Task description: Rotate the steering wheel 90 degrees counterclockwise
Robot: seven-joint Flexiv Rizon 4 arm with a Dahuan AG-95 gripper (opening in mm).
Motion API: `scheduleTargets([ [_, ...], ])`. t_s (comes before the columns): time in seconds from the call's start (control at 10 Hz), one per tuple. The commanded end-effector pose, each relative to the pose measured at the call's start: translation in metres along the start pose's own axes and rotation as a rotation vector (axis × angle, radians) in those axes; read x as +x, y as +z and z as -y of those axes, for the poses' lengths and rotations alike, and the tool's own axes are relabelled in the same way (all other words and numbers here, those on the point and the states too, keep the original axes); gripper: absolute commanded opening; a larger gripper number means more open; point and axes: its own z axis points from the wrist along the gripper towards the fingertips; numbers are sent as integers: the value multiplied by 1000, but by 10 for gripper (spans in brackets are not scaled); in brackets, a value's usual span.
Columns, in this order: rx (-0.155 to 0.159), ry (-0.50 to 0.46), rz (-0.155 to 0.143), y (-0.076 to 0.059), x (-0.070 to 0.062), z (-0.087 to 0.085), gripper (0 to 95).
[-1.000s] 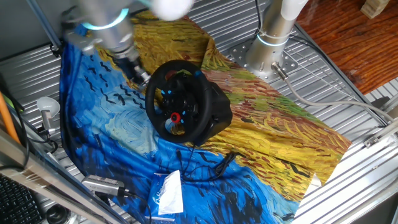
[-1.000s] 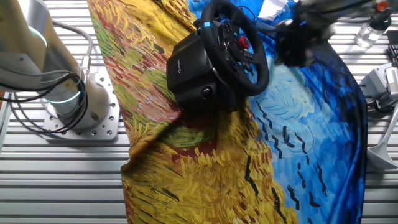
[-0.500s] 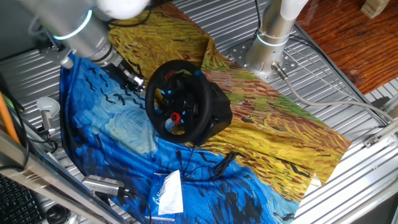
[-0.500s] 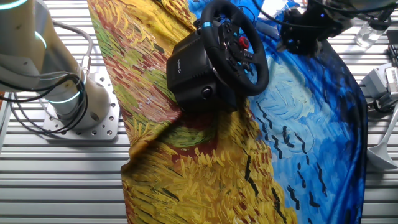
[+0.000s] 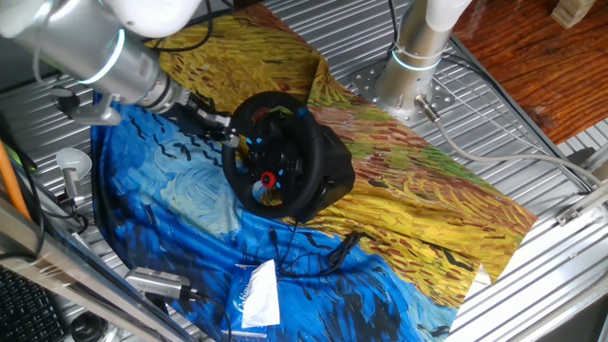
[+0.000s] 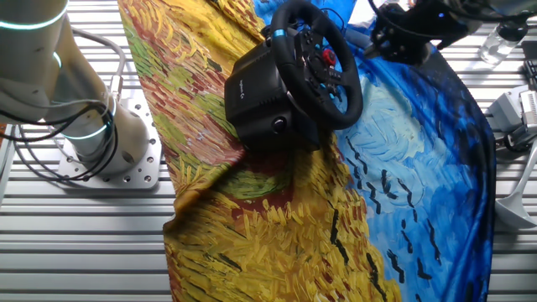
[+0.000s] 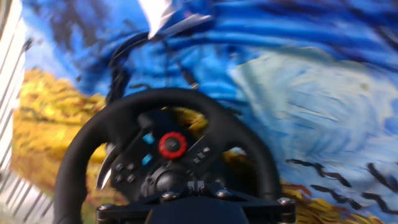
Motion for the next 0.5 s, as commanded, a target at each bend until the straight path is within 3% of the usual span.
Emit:
scheduleTargets([
  [0.1,-7,-24,-6,3,7,-2,0],
  [0.5,15,9,-5,3,7,-2,0],
])
